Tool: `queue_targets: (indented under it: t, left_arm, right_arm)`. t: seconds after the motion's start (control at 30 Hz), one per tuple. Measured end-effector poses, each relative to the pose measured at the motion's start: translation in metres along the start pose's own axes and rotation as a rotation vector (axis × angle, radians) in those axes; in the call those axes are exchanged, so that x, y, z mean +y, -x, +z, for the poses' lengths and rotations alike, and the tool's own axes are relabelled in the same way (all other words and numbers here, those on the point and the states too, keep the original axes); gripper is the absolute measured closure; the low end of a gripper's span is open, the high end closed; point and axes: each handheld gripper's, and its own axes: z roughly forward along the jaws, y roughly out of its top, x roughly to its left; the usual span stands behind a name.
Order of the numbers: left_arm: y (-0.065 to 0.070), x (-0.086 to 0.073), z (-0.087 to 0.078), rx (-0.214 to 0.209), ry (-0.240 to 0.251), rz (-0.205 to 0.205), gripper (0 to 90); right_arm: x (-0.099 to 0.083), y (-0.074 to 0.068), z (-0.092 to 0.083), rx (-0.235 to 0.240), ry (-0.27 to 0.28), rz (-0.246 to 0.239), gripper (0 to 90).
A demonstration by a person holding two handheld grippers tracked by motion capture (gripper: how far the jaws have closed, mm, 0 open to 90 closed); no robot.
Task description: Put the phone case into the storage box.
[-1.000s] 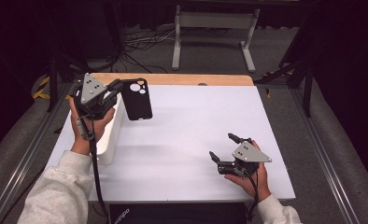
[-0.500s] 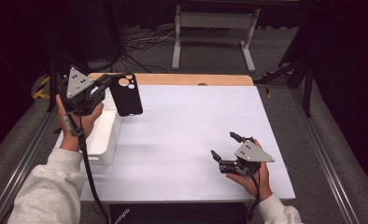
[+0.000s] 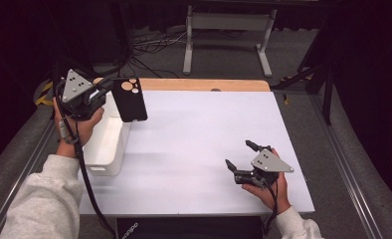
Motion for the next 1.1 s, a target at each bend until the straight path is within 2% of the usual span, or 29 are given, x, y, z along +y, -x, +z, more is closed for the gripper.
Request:
queue_targets:
  t: [0.17,0.5,0.6,0.9,1.1]
  left_arm:
    - [-0.010,-0.001,0.007,-0.003,-0.002,0.044,82.6]
    - [-0.030,-0.013,0.014,-0.009,-0.003,0.031,82.6]
    - [-0.032,-0.015,0.015,-0.011,-0.005,0.039,82.6]
    - [-0.048,-0.017,0.020,0.004,-0.011,0.049,82.6]
    - [-0.057,-0.016,0.022,0.000,0.001,0.042,82.6]
  right_arm:
    - [0.000,0.002,0.001,-0.003,-0.003,0.001,12.8]
    - [-0.001,0.004,0.002,-0.008,-0.005,0.009,12.8]
    - [0.000,0.004,0.003,-0.009,-0.007,0.012,12.9]
    - [0.001,0.003,0.007,-0.014,-0.017,0.017,12.8]
    - [0.002,0.003,0.007,-0.019,-0.017,0.020,12.9]
